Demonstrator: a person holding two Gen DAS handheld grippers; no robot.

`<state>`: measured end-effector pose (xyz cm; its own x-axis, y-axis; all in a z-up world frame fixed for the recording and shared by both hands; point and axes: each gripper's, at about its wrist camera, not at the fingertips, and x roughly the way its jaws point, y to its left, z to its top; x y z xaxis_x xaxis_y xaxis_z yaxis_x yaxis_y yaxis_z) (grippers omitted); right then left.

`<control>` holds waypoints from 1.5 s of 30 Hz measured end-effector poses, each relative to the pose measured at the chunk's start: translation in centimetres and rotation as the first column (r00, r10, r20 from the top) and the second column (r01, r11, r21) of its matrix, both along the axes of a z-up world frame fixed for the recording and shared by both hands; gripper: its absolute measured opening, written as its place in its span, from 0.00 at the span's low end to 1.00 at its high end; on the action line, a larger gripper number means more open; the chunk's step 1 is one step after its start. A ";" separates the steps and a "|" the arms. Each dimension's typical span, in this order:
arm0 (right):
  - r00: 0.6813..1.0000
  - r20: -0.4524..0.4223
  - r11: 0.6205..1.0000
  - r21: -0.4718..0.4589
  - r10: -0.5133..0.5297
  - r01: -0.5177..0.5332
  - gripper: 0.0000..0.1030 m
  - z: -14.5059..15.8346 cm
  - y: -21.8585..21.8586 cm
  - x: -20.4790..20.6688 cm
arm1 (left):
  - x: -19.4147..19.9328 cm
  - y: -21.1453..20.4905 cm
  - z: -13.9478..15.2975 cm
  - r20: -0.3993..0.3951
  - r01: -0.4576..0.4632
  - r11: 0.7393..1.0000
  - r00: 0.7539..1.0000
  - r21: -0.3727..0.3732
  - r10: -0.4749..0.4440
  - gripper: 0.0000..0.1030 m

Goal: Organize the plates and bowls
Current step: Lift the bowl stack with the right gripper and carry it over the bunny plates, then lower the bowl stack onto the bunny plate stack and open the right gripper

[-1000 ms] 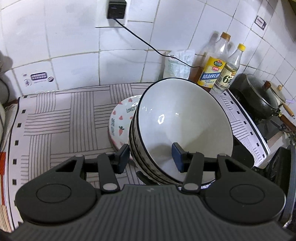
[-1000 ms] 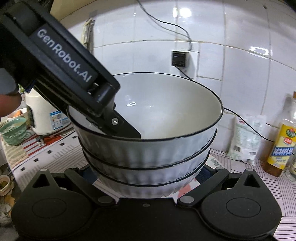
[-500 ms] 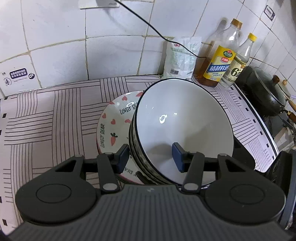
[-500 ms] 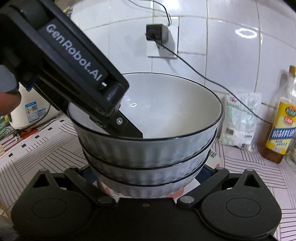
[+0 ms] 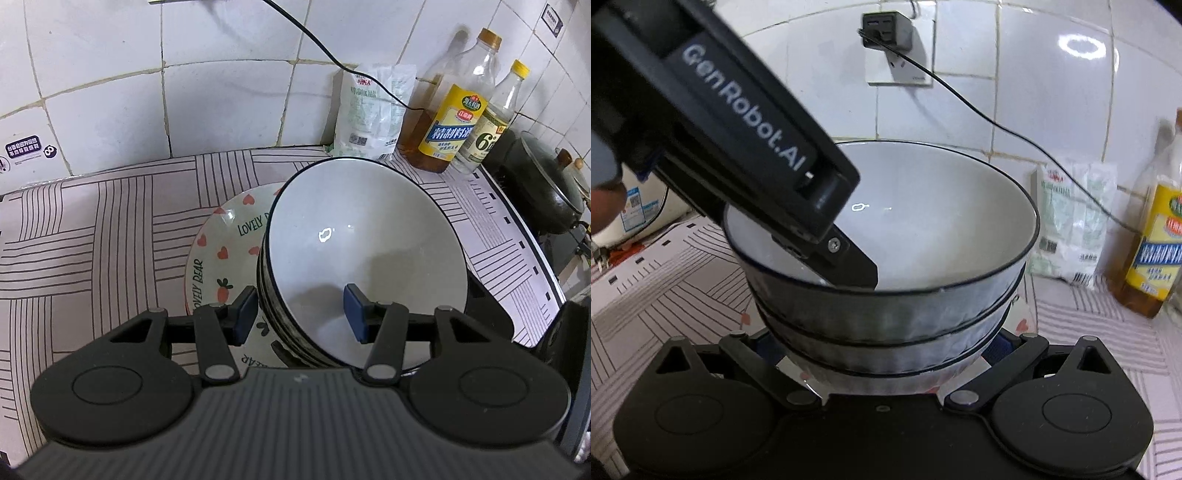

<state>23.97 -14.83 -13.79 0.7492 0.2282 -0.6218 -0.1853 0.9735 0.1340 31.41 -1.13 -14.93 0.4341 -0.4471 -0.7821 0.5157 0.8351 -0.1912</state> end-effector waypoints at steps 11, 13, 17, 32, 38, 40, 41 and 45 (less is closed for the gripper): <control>0.999 -0.036 1.000 -0.015 -0.015 0.015 0.99 -1.2 0.7 0.0 | 0.6 -0.4 -1.4 -0.012 -0.015 1.000 1.000 0.019 0.015 0.49; 1.000 -0.024 1.000 -0.025 -0.019 0.018 0.99 -1.2 0.9 -0.3 | 0.5 -0.4 -1.5 -0.008 -0.012 1.000 1.000 0.021 0.013 0.49; 0.999 -0.029 1.000 -0.023 -0.017 0.016 1.00 -1.2 0.9 -0.3 | 0.4 -0.5 -1.5 -0.003 -0.023 1.000 1.000 0.020 0.023 0.51; 0.988 -0.115 0.994 -0.057 -0.099 0.093 0.99 2.9 1.2 -3.3 | -3.5 2.3 1.5 0.117 -0.093 0.995 0.989 0.024 0.090 0.60; 0.983 -0.175 0.993 0.091 -0.064 0.081 0.99 6.1 -0.6 -6.7 | -7.6 4.7 4.9 0.162 -0.132 0.991 0.978 -0.010 0.131 0.69; 0.984 -0.162 0.991 0.097 -0.080 0.097 0.99 7.5 -1.4 -8.1 | -9.1 5.2 5.9 0.176 -0.143 0.990 0.974 -0.009 0.143 0.69; 0.983 -0.158 0.989 0.100 -0.092 0.108 0.99 8.1 -1.7 -8.5 | -9.7 5.5 6.3 0.180 -0.147 0.989 0.973 -0.011 0.146 0.70; 0.968 -0.184 0.980 0.074 -0.168 0.184 0.99 10.3 -3.6 -9.5 | -12.0 6.6 7.9 0.188 -0.172 0.985 0.967 -0.025 0.174 0.80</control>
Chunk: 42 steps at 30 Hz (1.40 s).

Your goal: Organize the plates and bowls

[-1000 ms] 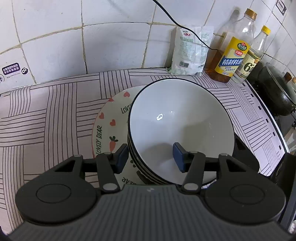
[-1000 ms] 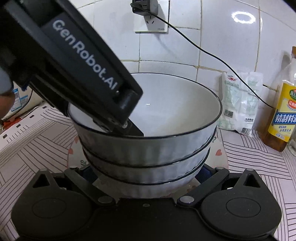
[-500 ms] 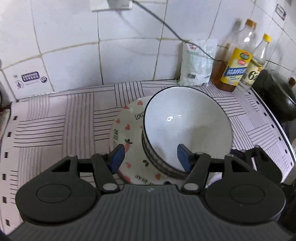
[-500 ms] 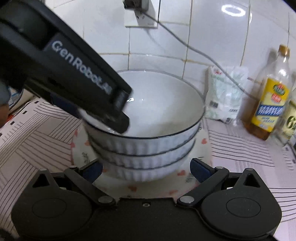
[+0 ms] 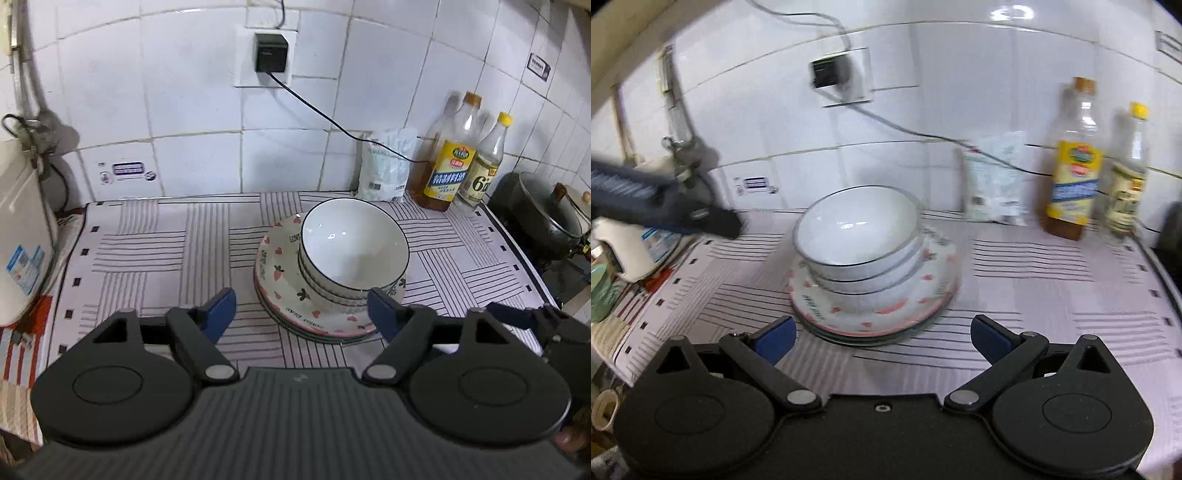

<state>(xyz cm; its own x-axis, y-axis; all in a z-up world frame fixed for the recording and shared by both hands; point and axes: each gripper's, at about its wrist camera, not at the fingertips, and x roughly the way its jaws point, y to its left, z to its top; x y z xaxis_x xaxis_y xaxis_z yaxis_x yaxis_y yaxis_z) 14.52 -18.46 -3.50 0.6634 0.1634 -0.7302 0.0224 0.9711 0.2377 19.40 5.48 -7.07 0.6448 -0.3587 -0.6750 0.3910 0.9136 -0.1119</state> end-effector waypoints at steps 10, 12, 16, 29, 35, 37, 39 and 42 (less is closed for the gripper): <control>0.993 -0.029 0.990 -0.077 -0.117 0.114 1.00 4.8 -1.8 -2.3 | -3.5 1.8 2.5 -0.042 -0.138 0.987 0.989 0.082 0.141 0.92; 0.992 -0.036 0.990 -0.082 -0.119 0.116 1.00 5.8 -1.9 -2.9 | -4.3 2.0 2.9 -0.040 -0.152 0.983 0.987 0.099 0.156 0.92; 0.993 -0.055 0.988 -0.125 -0.101 0.094 1.00 7.6 -1.6 -3.8 | -6.1 2.7 3.7 -0.052 -0.158 0.985 0.985 0.074 0.162 0.92; 0.985 -0.117 0.987 -0.112 -0.130 0.117 1.00 10.8 -2.5 -6.4 | -10.8 2.3 5.7 -0.027 -0.127 0.987 0.991 0.097 0.130 0.92; 0.982 -0.130 0.987 -0.100 -0.140 0.128 1.00 11.5 -3.4 -7.4 | -12.0 1.9 5.9 -0.013 -0.144 0.984 0.989 0.102 0.146 0.92; 0.983 -0.127 0.986 -0.117 -0.135 0.120 1.00 11.9 -3.4 -7.9 | -12.4 1.7 5.9 -0.004 -0.150 0.983 0.988 0.109 0.151 0.92; 0.984 -0.122 0.984 -0.133 -0.133 0.117 1.00 12.3 -3.4 -8.3 | -12.8 1.5 6.0 0.003 -0.155 0.981 0.988 0.117 0.156 0.92; 0.983 -0.118 0.981 -0.148 -0.139 0.121 1.00 12.8 -3.5 -8.8 | -13.2 1.4 6.1 0.007 -0.170 0.979 0.985 0.115 0.170 0.92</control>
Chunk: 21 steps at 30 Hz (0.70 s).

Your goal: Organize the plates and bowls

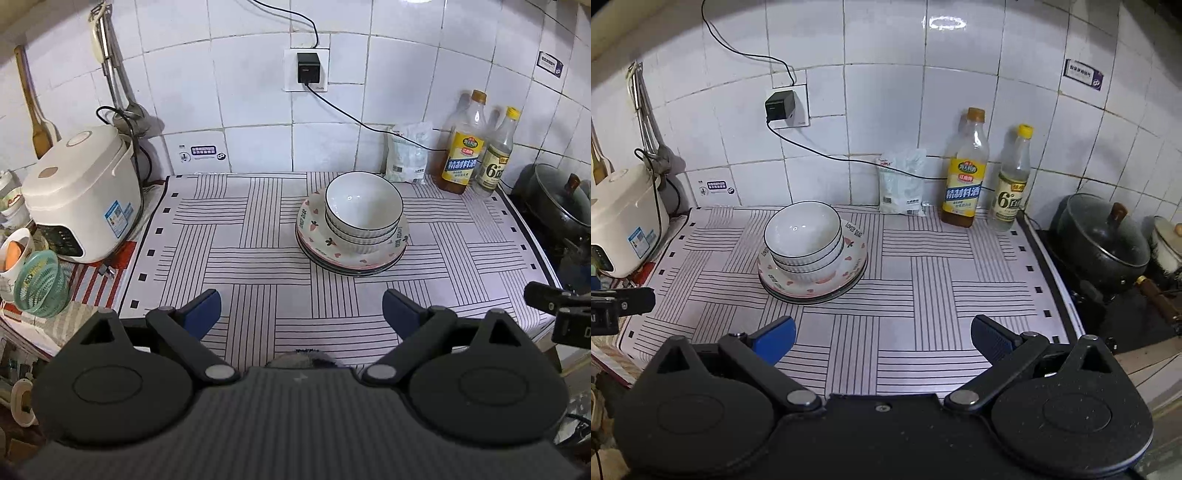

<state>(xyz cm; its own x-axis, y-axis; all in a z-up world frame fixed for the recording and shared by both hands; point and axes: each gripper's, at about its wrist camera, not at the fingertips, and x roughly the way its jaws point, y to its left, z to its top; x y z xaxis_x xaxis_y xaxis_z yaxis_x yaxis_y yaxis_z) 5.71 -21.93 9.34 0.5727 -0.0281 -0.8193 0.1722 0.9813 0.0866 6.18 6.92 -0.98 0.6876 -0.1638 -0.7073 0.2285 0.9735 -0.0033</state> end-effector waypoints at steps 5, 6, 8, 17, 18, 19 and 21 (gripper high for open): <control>1.000 -0.012 1.000 -0.004 -0.021 0.021 1.00 0.2 -0.2 -0.4 | -0.7 -0.2 0.2 0.006 -0.010 1.000 1.000 0.007 0.009 0.92; 1.000 -0.015 1.000 -0.005 -0.023 0.023 1.00 0.2 -0.1 -0.5 | -0.8 -0.1 0.2 0.007 -0.018 1.000 1.000 0.006 0.018 0.92; 0.999 -0.020 1.000 -0.004 -0.031 0.031 1.00 0.1 -0.2 -0.7 | -1.0 -0.2 0.3 0.011 -0.032 0.999 0.999 0.008 0.032 0.92; 0.996 -0.059 0.998 -0.004 -0.067 0.067 1.00 0.0 -0.4 -1.3 | -1.7 -0.7 0.5 0.023 -0.046 0.998 0.999 0.051 0.045 0.92; 0.996 -0.061 0.997 -0.002 -0.071 0.071 1.00 0.0 -0.5 -1.3 | -1.8 -0.7 0.5 0.019 -0.045 0.998 0.999 0.047 0.044 0.92; 0.995 -0.063 0.997 -0.003 -0.074 0.074 1.00 0.1 -0.5 -1.3 | -1.8 -0.7 0.6 0.016 -0.044 0.998 0.999 0.042 0.043 0.92; 0.995 -0.062 0.997 -0.004 -0.075 0.075 1.00 0.2 -0.4 -1.3 | -1.9 -0.6 0.6 0.018 -0.047 0.998 0.999 0.036 0.046 0.92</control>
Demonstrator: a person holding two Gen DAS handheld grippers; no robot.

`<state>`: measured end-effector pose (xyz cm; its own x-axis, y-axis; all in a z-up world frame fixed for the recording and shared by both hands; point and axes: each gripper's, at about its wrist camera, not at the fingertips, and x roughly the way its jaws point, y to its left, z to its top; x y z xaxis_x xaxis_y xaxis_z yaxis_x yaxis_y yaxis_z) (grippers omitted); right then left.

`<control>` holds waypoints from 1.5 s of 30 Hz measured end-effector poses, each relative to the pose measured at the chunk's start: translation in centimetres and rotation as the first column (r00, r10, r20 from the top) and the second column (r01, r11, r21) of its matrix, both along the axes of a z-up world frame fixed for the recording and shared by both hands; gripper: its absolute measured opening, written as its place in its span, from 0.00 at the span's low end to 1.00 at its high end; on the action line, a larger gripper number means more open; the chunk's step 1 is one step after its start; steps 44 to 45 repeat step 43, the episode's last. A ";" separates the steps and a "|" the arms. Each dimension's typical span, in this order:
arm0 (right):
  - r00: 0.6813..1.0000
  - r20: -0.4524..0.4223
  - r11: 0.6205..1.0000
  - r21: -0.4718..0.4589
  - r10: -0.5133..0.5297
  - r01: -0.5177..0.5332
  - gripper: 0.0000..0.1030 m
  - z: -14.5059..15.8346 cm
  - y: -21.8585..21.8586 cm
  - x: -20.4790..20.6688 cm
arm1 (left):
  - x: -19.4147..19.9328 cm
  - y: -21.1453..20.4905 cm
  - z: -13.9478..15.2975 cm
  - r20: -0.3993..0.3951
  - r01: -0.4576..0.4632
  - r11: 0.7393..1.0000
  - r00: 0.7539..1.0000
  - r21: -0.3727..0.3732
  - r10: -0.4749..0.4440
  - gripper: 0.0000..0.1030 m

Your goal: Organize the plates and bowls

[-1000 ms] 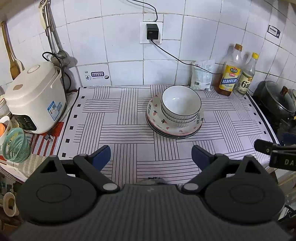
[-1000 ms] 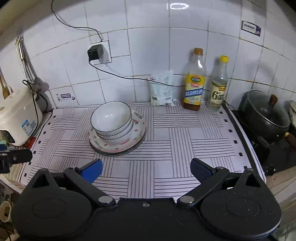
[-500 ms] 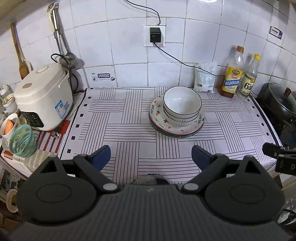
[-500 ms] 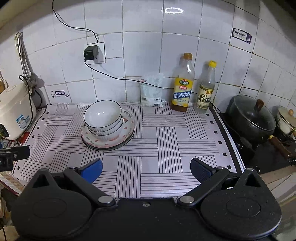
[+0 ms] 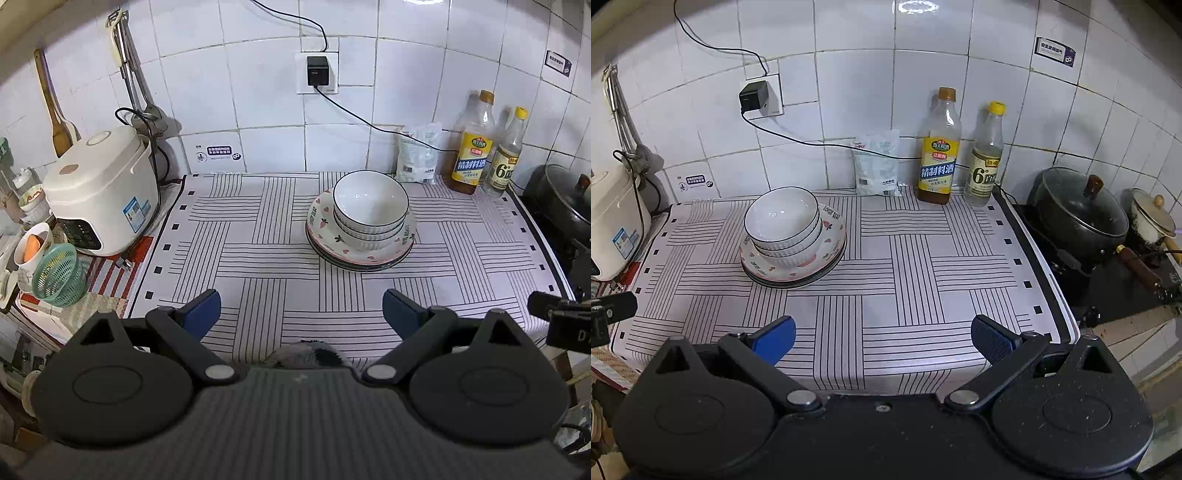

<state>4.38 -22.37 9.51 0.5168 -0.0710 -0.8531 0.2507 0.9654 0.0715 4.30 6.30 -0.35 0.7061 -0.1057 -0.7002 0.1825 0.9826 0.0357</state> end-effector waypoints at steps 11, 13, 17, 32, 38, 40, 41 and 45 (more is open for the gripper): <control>1.000 0.008 0.999 -0.017 0.029 -0.029 1.00 0.4 1.0 -0.4 | -0.4 0.3 0.1 0.026 -0.012 1.000 1.000 -0.010 0.013 0.92; 0.999 0.010 0.999 -0.016 0.034 -0.034 1.00 0.4 0.8 -0.3 | -0.6 0.3 0.2 0.034 -0.009 1.000 0.999 -0.010 0.010 0.92; 0.999 0.011 0.999 -0.019 0.036 -0.036 1.00 0.4 1.0 -0.4 | -0.7 0.3 0.3 0.037 0.005 1.000 0.999 -0.023 -0.004 0.92; 0.999 0.018 0.999 -0.018 0.035 -0.035 1.00 0.2 0.9 -0.4 | -1.0 -0.1 0.0 0.063 0.037 0.999 0.997 -0.016 -0.036 0.95; 0.999 0.017 0.999 -0.016 0.034 -0.034 1.00 0.0 0.7 -0.3 | -1.0 -0.1 0.0 0.062 0.036 0.999 0.997 -0.015 -0.035 0.96; 0.999 0.016 0.999 -0.015 0.033 -0.033 1.00 -0.1 0.6 -0.4 | -1.0 -0.1 0.0 0.060 0.034 0.999 0.998 -0.017 -0.033 0.96; 0.999 0.016 0.999 -0.015 0.033 -0.033 1.00 -0.1 0.5 -0.3 | -1.0 -0.1 0.0 0.060 0.034 0.999 0.998 -0.015 -0.033 0.96; 0.999 0.017 0.999 -0.014 0.033 -0.033 1.00 -0.1 0.5 -0.3 | -0.9 0.0 0.0 0.058 0.033 0.999 0.998 -0.013 -0.033 0.96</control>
